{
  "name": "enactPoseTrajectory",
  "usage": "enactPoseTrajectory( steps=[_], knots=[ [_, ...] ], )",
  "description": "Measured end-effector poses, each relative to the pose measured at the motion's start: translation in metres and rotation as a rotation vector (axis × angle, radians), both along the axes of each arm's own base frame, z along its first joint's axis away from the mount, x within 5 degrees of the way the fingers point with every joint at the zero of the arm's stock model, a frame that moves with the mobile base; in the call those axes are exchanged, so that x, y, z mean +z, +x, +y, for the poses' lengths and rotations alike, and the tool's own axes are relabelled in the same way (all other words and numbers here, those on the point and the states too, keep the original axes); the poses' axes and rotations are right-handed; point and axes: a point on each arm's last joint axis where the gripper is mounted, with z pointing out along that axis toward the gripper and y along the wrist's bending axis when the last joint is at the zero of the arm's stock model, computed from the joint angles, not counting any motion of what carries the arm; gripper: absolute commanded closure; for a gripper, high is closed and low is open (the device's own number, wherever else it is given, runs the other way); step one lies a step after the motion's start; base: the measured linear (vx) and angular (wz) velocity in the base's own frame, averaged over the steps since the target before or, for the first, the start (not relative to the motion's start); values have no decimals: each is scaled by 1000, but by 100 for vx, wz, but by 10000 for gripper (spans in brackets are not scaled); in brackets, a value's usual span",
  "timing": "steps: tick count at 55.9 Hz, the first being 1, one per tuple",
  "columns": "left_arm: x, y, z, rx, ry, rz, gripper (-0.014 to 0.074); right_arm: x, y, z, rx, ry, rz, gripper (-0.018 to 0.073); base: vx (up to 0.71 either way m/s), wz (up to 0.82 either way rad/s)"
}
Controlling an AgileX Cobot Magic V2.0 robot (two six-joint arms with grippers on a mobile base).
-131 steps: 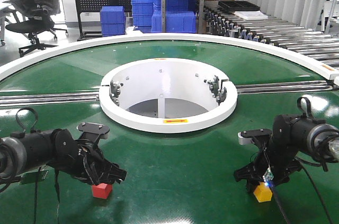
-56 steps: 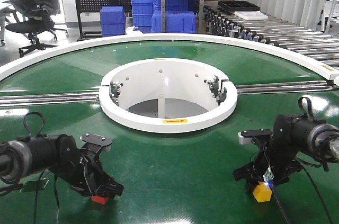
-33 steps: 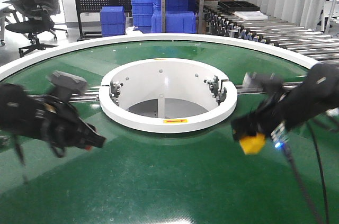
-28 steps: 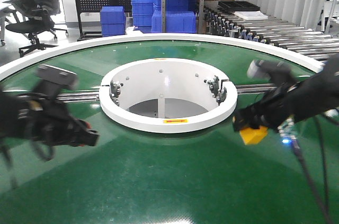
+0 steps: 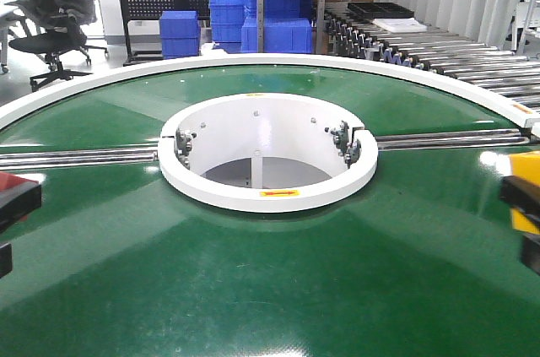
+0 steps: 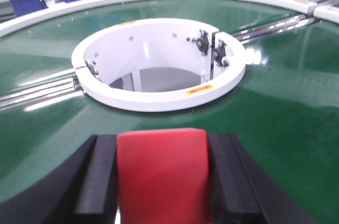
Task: Pick red and yellow blocks into blue bin
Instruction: 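Drive the base away from the table holding both blocks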
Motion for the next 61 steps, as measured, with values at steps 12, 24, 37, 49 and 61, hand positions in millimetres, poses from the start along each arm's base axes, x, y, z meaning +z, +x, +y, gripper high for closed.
enactPoseTrajectory(
  steps=[12,24,37,49,61],
  knots=[
    [-1,1,0,0,0,4,597,1,-6,-1,-8,10,-24,570,0,0],
    [-1,1,0,0,0,4,597,1,-6,-1,-9,12,-24,570,0,0],
    [-1,1,0,1,-2,4,597,1,-6,-1,-9,14,-23,570,0,0],
    [-1,1,0,1,-2,4,597,1,-6,-1,-9,15,-23,570,0,0],
    [-1,1,0,1,-2,4,596,1,-6,-1,-10,15,-23,570,-14,45]
  ],
)
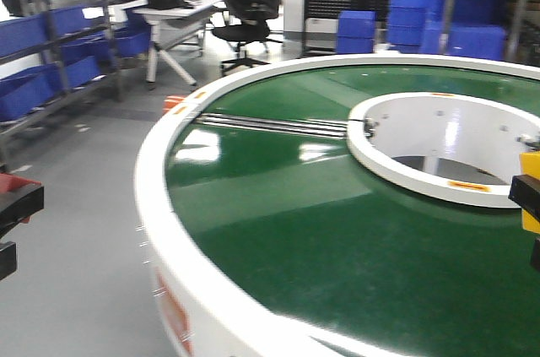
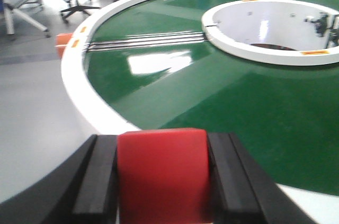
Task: Pick red and yellow blocks into blue bin
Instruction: 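Drive the base away from the table holding both blocks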
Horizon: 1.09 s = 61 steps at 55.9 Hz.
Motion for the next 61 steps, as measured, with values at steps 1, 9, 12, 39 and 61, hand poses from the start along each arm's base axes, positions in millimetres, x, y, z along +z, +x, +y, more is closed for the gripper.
enactPoseTrajectory(
  steps=[1,9,12,39,61],
  knots=[
    [0,0,0,0,0,0,596,0,0,0,0,0,0,570,-16,53],
    [0,0,0,0,0,0,596,0,0,0,0,0,0,570,-15,54],
    [0,0,0,0,0,0,596,0,0,0,0,0,0,570,-14,55],
    [0,0,0,-1,1,4,596,0,0,0,0,0,0,570,-11,58],
    [0,-1,0,-2,1,3,596,0,0,0,1,0,0,570,6,60]
  ],
)
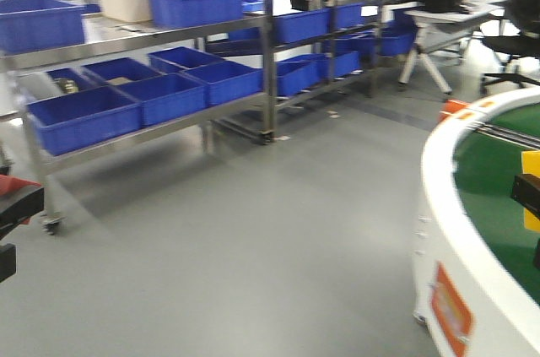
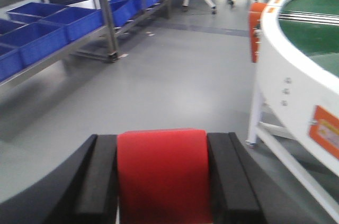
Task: Pick red and yellow blocks into blue bin
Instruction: 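Drive the base away from the table holding both blocks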
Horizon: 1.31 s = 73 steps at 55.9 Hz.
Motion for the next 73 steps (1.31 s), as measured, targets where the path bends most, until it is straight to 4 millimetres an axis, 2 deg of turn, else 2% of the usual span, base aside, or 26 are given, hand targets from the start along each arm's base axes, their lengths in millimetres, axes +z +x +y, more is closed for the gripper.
enactPoseTrajectory(
  steps=[30,57,73],
  knots=[
    [0,0,0,0,0,1,596,0,-1,0,0,0,-3,570,24,44],
    [-1,0,0,-2,2,8,596,0,-1,0,0,0,-2,570,37,10],
    [-1,0,0,-2,3,9,596,0,-1,0,0,0,-3,570,49,-14]
  ],
)
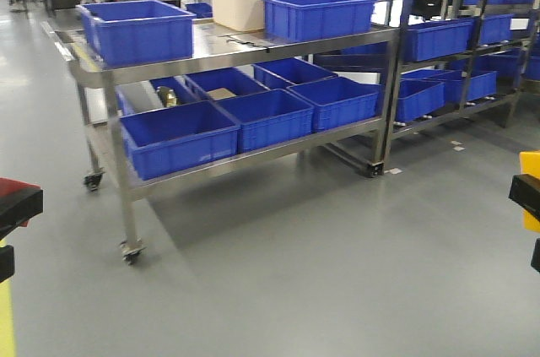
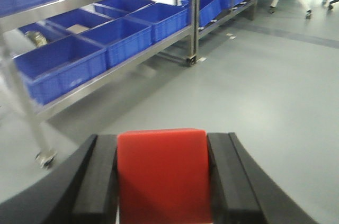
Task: Pick red and yellow blocks into blue bin
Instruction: 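Drive the base away from the table holding both blocks, then drive the base along the crate shelves to the blue bin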
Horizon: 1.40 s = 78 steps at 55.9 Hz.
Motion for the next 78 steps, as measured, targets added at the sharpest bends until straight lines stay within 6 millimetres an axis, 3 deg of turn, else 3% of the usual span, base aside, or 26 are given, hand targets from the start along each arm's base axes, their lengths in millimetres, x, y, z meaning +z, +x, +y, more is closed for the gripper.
enactPoseTrajectory(
  steps=[78],
  knots=[
    [-1,0,0,-1,2,6,594,0,0,0,1,0,1,570,60,-30]
  ],
)
